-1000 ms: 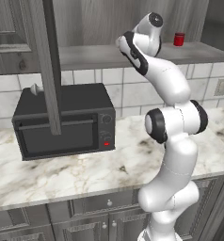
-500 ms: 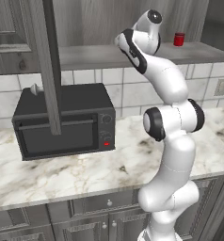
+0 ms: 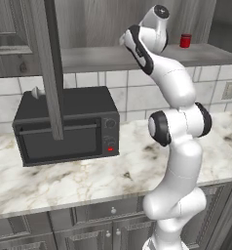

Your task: Pick the avocado and bread from the counter and place them on the plate. Then pick the jam from the cabinet and place it next to the plate. Lastly close the cabinet door.

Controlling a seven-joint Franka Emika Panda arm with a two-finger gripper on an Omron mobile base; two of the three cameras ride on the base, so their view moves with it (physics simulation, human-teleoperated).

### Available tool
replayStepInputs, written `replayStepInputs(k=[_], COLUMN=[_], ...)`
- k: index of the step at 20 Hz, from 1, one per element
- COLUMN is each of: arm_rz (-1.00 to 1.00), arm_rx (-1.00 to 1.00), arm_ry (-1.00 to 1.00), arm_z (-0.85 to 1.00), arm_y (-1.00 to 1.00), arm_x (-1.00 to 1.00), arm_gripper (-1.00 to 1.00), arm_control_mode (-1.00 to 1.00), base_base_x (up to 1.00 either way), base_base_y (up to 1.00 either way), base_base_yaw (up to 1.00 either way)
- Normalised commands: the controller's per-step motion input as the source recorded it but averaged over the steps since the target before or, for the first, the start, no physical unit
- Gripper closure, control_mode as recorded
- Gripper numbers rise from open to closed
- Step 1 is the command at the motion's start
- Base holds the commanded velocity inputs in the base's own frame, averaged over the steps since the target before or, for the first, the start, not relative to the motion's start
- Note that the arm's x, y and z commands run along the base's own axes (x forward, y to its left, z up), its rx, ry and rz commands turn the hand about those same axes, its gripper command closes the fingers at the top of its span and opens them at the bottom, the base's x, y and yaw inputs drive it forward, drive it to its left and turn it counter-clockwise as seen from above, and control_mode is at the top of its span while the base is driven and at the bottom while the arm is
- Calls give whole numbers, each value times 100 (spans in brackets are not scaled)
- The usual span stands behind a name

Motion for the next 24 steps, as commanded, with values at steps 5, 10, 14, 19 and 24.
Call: replayStepInputs(k=[5, 10, 14, 19, 24], arm_rz=[0, 0, 0, 0, 0], arm_rx=[4, 7, 7, 4, 2], arm_ry=[0, 0, 0, 0, 0], arm_z=[-13, -13, -7, -8, -12], arm_y=[0, 0, -2, -4, -7], arm_x=[-47, -54, -59, -65, -73], arm_gripper=[100, 100, 100, 100, 100], arm_control_mode=[-100, -100, -100, -100, -100], base_base_x=[0, 0, 0, 0, 0], base_base_y=[0, 0, 0, 0, 0], base_base_yaw=[0, 0, 0, 0, 0])
